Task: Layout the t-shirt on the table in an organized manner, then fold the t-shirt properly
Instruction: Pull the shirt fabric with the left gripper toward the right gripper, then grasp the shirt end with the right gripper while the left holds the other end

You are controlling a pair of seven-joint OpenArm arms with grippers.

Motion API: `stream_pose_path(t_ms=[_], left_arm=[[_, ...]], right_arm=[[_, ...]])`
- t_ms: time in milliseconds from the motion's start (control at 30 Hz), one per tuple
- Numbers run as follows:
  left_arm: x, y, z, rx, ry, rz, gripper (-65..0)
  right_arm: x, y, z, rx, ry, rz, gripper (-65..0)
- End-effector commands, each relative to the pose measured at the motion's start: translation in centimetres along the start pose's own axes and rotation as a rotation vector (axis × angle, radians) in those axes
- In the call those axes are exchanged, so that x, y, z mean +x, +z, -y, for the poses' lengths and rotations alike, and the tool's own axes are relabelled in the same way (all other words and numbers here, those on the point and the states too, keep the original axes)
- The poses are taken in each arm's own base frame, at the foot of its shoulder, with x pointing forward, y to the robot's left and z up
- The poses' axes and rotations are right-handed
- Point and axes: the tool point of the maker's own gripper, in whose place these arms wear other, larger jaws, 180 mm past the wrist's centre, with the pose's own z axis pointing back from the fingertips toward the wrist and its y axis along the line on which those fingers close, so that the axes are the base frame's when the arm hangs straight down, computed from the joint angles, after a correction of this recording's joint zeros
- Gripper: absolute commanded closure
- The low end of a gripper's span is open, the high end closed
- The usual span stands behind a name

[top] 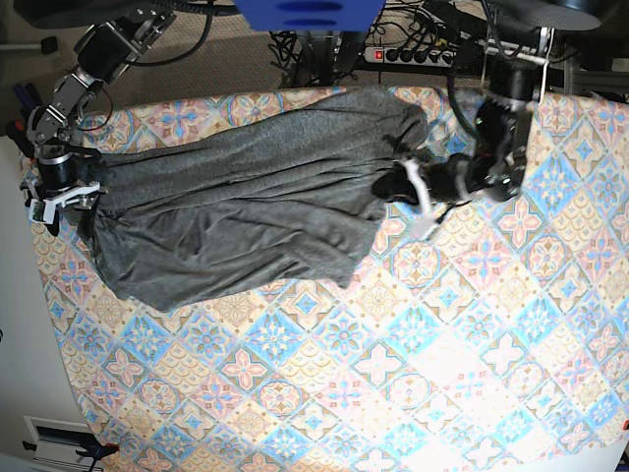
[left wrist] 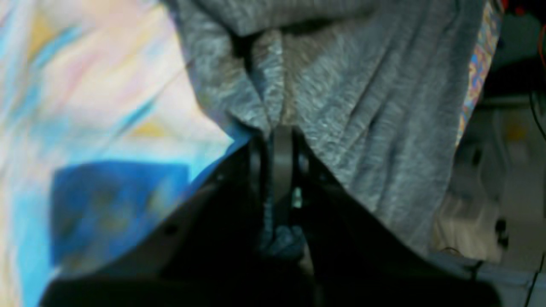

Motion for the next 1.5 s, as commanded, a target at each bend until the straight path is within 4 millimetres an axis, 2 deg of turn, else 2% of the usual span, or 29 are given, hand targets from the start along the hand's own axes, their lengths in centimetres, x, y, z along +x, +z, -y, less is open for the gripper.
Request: stream_pose_path(t_ms=[0, 67, 167, 233, 333, 500, 600, 667, 767, 867, 1000, 1100, 1267, 1367, 1467], left_arm=[[-1.5, 1.3, -2.0, 0.078, -0.026, -0.1, 0.0], [-2.9, 2.3, -2.8, 0.103, -0.03, -0.168, 0.0], [-3.6, 3.1, -3.5, 0.122, -0.034, -0.209, 0.0], [-4.1, 3.8, -4.0, 0.137, -0.034, -0.228, 0.0], [-5.3, 4.8, -4.7, 0.155, -0.029, -0.258, 0.0], [-6.5, 5.9, -5.3, 0.177, -0.025, -0.292, 0.0], [-7.3, 6.6, -5.7, 0.19, -0.021, -0.313, 0.0], [-8.0, 7.8, -6.5, 0.213, -0.022, -0.338, 0.0], [-8.6, 8.5, -6.8, 0.226, -0.019, -0.354, 0.0], [-9.2, 9.6, -7.9, 0.267, -0.043, -0.401, 0.0], [-9.6, 10.0, -8.4, 0.297, -0.067, -0.432, 0.0], [-9.7, 10.1, -8.5, 0.3, -0.067, -0.438, 0.0], [-11.4, 10.2, -8.1, 0.291, -0.045, -0.458, 0.0], [-11.7, 10.3, -8.0, 0.29, -0.042, -0.466, 0.0], [-12.4, 10.3, -7.7, 0.283, -0.031, -0.472, 0.0]], right_arm=[[2.3, -0.2, 0.5, -0.005, 0.01, 0.071, -40.0], [1.7, -0.3, -0.4, 0.003, -0.013, 0.069, -40.0], [1.7, -0.5, -1.1, 0.01, -0.023, 0.073, -40.0], [4.0, -1.3, -2.1, 0.039, 0.011, 0.12, -40.0], [6.2, -2.0, -4.0, 0.09, 0.065, 0.16, -40.0], [6.9, -2.7, -5.7, 0.135, 0.085, 0.166, -40.0], [9.9, -4.3, -7.3, 0.173, 0.1, 0.228, -40.0], [12.0, -5.2, -8.5, 0.203, 0.115, 0.27, -40.0], [13.5, -6.1, -9.8, 0.236, 0.126, 0.295, -40.0], [11.5, -6.8, -10.2, 0.252, 0.094, 0.245, -40.0], [8.1, -7.5, -10.4, 0.264, 0.034, 0.163, -40.0], [6.5, -7.7, -10.5, 0.269, 0.006, 0.128, -40.0], [7.7, -9.5, -10.9, 0.279, -0.037, 0.14, -40.0], [6.7, -10.2, -9.7, 0.271, -0.057, 0.098, -40.0], [6.8, -11.5, -10.7, 0.305, -0.067, 0.074, -40.0]])
